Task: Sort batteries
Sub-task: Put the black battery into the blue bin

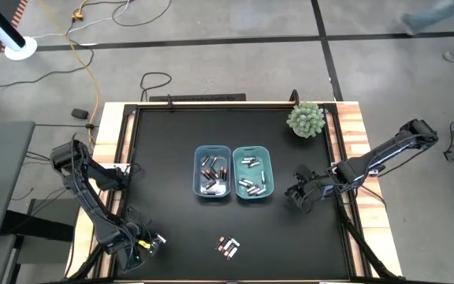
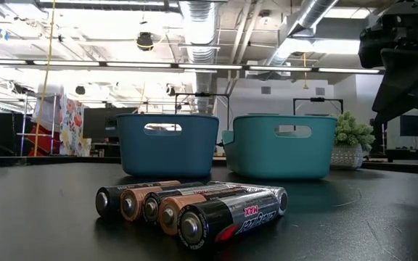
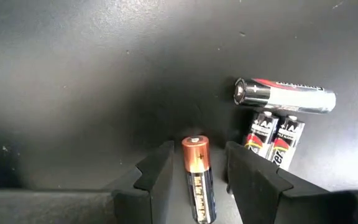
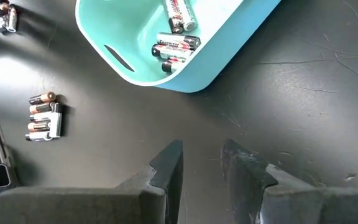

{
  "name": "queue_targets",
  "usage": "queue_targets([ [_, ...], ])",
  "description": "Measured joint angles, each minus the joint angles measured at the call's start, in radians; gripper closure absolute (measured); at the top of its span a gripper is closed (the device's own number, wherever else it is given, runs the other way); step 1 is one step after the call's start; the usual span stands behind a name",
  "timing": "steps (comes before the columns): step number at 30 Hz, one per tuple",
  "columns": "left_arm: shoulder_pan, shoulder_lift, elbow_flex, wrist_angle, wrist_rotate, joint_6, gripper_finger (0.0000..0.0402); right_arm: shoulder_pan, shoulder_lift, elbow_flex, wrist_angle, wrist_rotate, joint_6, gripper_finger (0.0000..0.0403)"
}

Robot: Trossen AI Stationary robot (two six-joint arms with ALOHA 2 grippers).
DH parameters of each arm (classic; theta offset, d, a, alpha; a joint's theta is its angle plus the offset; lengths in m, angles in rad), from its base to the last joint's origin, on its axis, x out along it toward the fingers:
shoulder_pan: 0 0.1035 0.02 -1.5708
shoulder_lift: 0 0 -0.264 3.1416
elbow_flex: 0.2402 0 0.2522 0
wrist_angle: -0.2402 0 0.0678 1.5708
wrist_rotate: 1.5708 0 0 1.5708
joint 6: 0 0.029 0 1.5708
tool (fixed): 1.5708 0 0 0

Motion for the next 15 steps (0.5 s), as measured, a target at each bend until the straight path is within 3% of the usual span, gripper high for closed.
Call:
queue_targets([
  [9,0.0,0.0,-0.002,-0.071,0.002,0.013,0.0262,0.0,0.0,0.0,0.001,0.0,0.006,0.0276],
  [15,0.001,-0.003,-0.057,-0.025,0.044,0.026,0.0262,0.0,0.0,0.0,0.0,0.0,0.002,0.0276],
])
